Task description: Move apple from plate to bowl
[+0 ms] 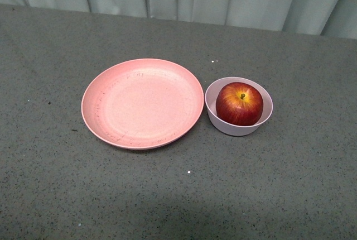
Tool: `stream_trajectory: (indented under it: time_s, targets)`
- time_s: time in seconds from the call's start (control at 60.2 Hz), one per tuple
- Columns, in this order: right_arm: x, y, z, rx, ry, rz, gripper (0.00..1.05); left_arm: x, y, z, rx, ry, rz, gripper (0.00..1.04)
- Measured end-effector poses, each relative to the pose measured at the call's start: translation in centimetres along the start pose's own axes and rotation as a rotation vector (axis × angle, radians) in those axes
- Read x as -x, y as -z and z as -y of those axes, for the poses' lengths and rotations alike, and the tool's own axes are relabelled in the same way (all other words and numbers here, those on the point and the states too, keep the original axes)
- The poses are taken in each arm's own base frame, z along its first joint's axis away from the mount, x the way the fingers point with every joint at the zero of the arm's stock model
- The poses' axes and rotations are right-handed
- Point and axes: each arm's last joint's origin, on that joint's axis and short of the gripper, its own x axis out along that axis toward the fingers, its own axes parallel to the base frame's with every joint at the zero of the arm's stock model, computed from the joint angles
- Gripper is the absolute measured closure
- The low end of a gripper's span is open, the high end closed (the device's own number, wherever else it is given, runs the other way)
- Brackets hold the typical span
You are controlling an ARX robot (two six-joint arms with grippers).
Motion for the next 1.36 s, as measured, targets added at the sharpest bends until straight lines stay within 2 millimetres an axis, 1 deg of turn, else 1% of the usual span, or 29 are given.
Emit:
stream_trajectory:
  time_s: [0.083,0.1,0.299,0.349,0.432,0.499,0.532,0.615,1.363]
  targets:
    - [0.00,0.00,0.00,0.000,-0.001,0.000,0.09,0.02,0.01,0.00,0.000,0.000,0.000,1.01]
    - [0.00,0.00,0.00,0.000,-0.001,0.000,0.09,0.02,0.01,0.00,0.001,0.000,0.000,0.99]
    - [0.00,0.00,0.00,0.000,-0.001,0.000,0.09,0.02,0.01,0.00,0.000,0.000,0.000,0.47]
    - [0.00,0.00,0.00,0.000,-0.001,0.000,0.09,0.02,0.01,0.00,0.000,0.000,0.000,0.37]
    - [0.00,0.00,0.00,0.000,-0.001,0.000,0.09,0.02,0.01,0.00,0.000,0.000,0.000,0.24]
    - [0.00,0.00,0.00,0.000,-0.001,0.000,0.09,0.02,0.01,0.00,0.000,0.000,0.000,0.10]
    - [0.00,0.00,0.00,0.000,-0.001,0.000,0.09,0.02,0.01,0.00,0.000,0.000,0.000,0.05]
    - [0.00,0.00,0.00,0.000,-0.001,0.000,0.09,0.02,0.01,0.00,0.000,0.000,0.000,0.07]
    - [0.00,0.00,0.00,0.000,-0.001,0.000,0.09,0.02,0.01,0.00,0.000,0.000,0.000,0.07]
